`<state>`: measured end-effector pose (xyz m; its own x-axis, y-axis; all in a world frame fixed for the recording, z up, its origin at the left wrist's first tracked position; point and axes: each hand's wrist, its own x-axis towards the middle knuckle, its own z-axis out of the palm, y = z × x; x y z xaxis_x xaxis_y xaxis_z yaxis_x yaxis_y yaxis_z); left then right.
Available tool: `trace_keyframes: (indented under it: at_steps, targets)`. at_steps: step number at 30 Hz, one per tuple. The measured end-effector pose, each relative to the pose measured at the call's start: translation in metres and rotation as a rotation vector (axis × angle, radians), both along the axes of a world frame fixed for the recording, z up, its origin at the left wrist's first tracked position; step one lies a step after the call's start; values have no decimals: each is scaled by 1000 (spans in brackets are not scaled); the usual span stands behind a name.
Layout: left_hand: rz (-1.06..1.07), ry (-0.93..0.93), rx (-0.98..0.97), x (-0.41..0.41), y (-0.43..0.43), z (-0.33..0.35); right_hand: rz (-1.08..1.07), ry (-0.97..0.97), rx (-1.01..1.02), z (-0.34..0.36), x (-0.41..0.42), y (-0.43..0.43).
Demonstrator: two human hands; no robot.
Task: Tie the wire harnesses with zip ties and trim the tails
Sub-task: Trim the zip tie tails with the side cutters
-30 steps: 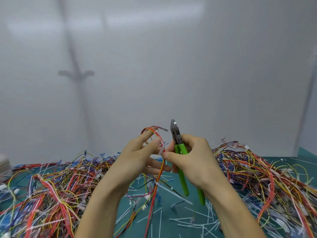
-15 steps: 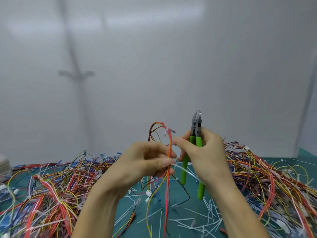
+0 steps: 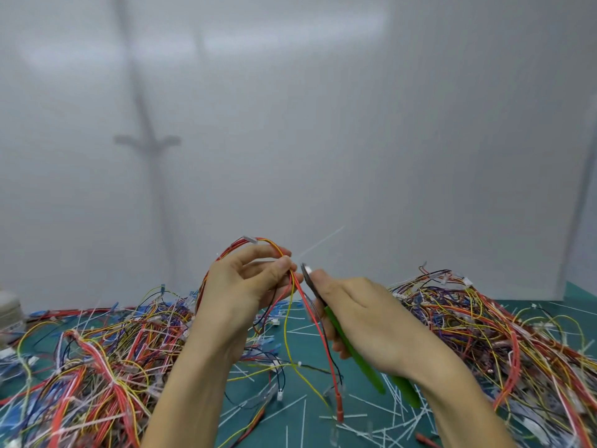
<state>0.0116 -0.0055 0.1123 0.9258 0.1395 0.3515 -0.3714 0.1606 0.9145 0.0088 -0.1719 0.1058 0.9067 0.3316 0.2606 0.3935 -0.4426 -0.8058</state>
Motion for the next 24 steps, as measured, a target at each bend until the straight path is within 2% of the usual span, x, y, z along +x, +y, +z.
trace_keyframes:
  at_steps: [3, 12, 21, 24]
  targets:
    - [25, -6, 4, -1, -1, 2, -57, -123, -70, -1, 0, 1]
    - [62, -23, 86, -3, -6, 2, -100, -200, -119, 5, -4, 2]
    - [43, 14, 107, -5, -4, 5, -52, -180, -53, 2, 0, 3]
    - [43, 37, 141, -6, -1, 5, -41, -108, -1, -1, 1, 2]
